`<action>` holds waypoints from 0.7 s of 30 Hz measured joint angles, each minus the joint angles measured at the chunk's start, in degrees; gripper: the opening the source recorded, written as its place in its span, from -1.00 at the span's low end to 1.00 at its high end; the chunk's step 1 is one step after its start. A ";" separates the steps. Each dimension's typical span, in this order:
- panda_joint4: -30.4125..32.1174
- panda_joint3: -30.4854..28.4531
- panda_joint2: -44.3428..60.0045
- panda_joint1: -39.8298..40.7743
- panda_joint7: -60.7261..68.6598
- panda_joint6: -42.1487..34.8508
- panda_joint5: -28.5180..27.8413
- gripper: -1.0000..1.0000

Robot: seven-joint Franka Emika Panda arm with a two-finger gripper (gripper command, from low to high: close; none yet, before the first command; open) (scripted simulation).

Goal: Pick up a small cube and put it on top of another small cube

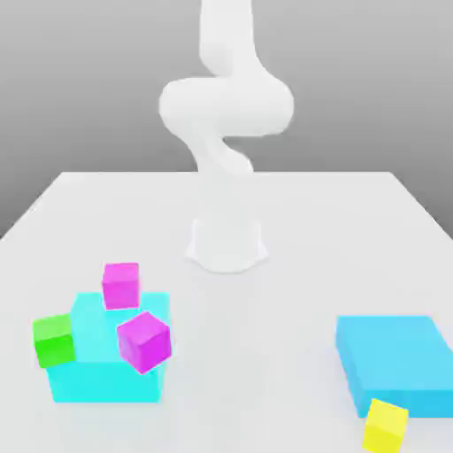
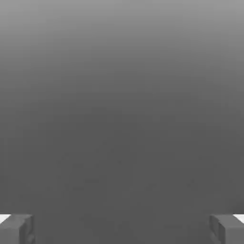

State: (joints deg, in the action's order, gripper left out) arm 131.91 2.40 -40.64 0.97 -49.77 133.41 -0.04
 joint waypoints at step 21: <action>1.04 15.92 44.08 0.37 -40.66 13.53 -10.92 0.00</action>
State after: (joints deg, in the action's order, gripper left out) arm 132.95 18.32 3.45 1.34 -90.43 146.94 -10.95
